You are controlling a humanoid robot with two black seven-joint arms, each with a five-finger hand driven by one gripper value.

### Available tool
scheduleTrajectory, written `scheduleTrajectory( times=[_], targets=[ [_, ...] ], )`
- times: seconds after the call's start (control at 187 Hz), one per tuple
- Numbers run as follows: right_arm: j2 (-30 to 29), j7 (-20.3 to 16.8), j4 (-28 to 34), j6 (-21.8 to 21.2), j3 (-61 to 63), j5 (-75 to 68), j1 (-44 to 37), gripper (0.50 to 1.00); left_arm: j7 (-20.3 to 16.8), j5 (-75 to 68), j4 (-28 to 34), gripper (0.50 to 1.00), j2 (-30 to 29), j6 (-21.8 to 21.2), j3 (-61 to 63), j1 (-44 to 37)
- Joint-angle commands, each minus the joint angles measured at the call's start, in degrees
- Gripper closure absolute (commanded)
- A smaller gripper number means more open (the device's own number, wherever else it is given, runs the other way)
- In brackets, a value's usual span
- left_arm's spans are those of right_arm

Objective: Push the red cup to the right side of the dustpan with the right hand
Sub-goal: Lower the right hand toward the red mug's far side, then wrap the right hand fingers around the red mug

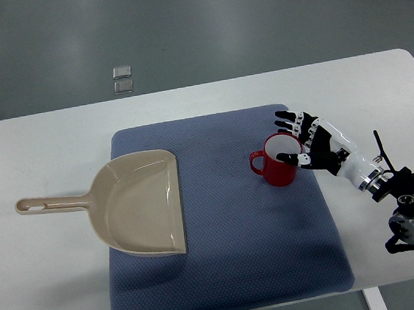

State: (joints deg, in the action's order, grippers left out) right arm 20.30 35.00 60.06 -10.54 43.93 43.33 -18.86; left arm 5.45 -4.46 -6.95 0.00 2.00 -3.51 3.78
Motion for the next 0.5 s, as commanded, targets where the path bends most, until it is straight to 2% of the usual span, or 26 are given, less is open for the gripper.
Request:
scheduleTrajectory(
  times=[0.0,0.428,0.497],
  targets=[
    [-0.26,0.00,-0.03,0.00,0.01,0.00,0.05,0.574,0.00,-0.02,0.01,0.500,0.00,0.02,0.00,0.00],
    [-2.02,0.00,0.15,0.08,0.01,0.09,0.66,0.574,0.00,-0.02,0.01,0.500,0.00,0.02,0.00,0.00],
    [-2.37,0.00,-0.03,1.22,0.01,0.09,0.75,0.574,0.00,0.07,0.01,0.500,0.00,0.02,0.00,0.00]
  ],
)
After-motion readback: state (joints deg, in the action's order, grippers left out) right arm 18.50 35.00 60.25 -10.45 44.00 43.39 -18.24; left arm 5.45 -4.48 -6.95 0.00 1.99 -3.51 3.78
